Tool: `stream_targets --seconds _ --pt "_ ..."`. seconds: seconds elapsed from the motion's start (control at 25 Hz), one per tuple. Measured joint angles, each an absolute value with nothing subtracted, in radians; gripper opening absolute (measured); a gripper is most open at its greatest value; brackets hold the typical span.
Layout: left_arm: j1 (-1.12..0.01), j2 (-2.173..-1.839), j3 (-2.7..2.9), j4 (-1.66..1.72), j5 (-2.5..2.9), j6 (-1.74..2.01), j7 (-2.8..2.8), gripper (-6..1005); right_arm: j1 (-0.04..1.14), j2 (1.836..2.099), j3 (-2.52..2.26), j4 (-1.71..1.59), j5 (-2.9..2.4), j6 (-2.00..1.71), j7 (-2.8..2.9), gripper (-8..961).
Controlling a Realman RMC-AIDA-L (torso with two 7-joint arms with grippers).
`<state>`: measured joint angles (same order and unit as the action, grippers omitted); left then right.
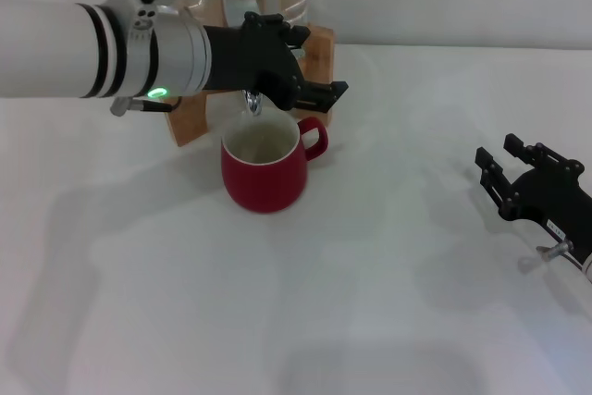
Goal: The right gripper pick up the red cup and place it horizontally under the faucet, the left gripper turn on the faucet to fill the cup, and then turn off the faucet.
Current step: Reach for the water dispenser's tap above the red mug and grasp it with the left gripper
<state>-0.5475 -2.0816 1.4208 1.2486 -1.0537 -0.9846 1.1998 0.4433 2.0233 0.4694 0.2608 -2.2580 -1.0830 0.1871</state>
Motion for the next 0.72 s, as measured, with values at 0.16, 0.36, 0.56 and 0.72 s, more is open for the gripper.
stream_targets --seconds 0.16,0.36,0.56,0.72 --pt "-0.548 -2.082 1.424 1.247 -1.054 -0.985 1.201 875 0.443 2.023 0.469 0.261 -2.258 -1.083 0.187 394" --pt "-0.548 -2.082 1.425 1.247 -1.054 -0.984 1.203 875 0.443 2.023 0.469 0.261 -2.258 -1.083 0.187 394" --pt "-0.549 -2.082 1.435 1.240 -1.054 -0.963 1.205 875 0.443 2.023 0.468 0.260 -2.258 -1.083 0.187 394" --pt "-0.566 -2.082 1.437 1.217 -1.054 -0.958 1.212 876 0.444 2.022 0.468 0.259 -2.258 -1.081 0.187 394"
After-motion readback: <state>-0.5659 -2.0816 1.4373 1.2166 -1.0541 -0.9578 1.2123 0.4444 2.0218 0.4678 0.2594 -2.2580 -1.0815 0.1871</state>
